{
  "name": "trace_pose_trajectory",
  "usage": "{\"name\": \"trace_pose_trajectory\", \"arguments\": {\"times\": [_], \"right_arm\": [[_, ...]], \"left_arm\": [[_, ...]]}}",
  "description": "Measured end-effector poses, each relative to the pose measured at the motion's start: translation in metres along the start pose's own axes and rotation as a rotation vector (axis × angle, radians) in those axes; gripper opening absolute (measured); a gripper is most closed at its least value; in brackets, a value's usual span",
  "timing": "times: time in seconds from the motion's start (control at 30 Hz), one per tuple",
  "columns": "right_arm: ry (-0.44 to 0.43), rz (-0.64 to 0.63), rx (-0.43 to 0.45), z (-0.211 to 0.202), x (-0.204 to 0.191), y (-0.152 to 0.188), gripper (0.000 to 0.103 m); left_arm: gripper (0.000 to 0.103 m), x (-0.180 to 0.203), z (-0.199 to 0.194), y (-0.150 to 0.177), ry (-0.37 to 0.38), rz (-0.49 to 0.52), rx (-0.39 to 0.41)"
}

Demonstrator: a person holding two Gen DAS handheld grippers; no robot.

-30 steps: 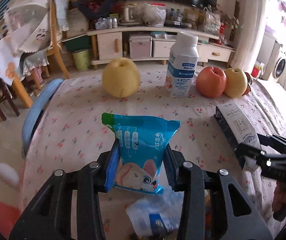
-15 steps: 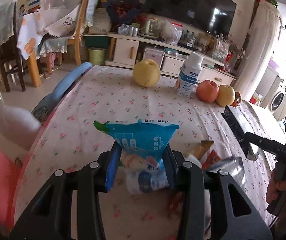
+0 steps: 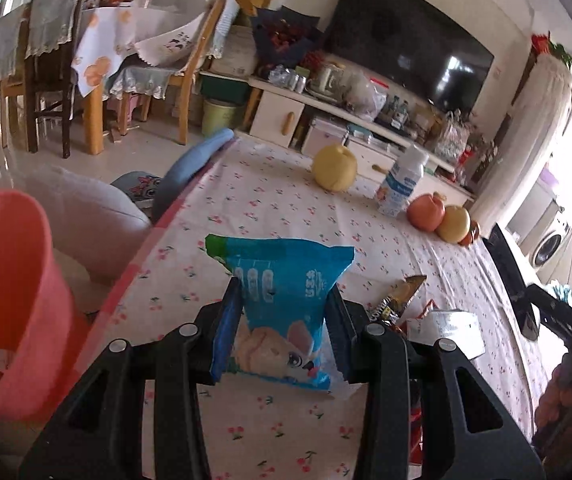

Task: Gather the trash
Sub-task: 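Carry blue snack bag in left and milk carton in right to pink bucket, then open left gripper over pink bucket while right gripper releases milk carton in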

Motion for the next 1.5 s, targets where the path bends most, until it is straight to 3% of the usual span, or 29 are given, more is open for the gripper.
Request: {"name": "trace_pose_trajectory", "arguments": {"times": [0.37,0.87,1.1,1.27,1.33,1.37,1.5], "right_arm": [[-0.129,-0.132,-0.042,0.016,-0.123,0.017,0.065],[-0.358,-0.311,-0.173,0.118,-0.335,0.055,0.066],[-0.368,-0.341,-0.251,0.175,-0.368,0.079,0.065],[-0.365,-0.413,-0.27,0.196,-0.385,0.095,0.066],[-0.358,-0.443,-0.278,0.202,-0.394,0.106,0.065],[-0.354,-0.448,-0.277,0.204,-0.395,0.108,0.065],[-0.341,-0.433,-0.283,0.21,-0.394,0.117,0.087]], "left_arm": [[0.042,-0.045,-0.039,-0.023,-0.017,-0.094,0.102],[0.042,-0.18,-0.089,-0.038,-0.232,-0.358,0.186],[0.042,-0.226,-0.08,-0.031,-0.344,-0.409,0.104],[0.042,-0.243,-0.093,-0.03,-0.406,-0.435,0.131],[0.048,-0.245,-0.101,-0.032,-0.468,-0.416,0.151],[0.058,-0.246,-0.105,-0.034,-0.488,-0.409,0.164],[0.08,-0.246,-0.118,-0.041,-0.52,-0.386,0.208]]}}
Point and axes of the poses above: each gripper's, at about its wrist camera, not at the fingertips, and z roughly the way its jaws point, x to its right, y to its underside, the point moved 7 cm from there along z, roughly the way its jaws point, and after that the axes turned 1 degree about -y, right-handed, at the moved point
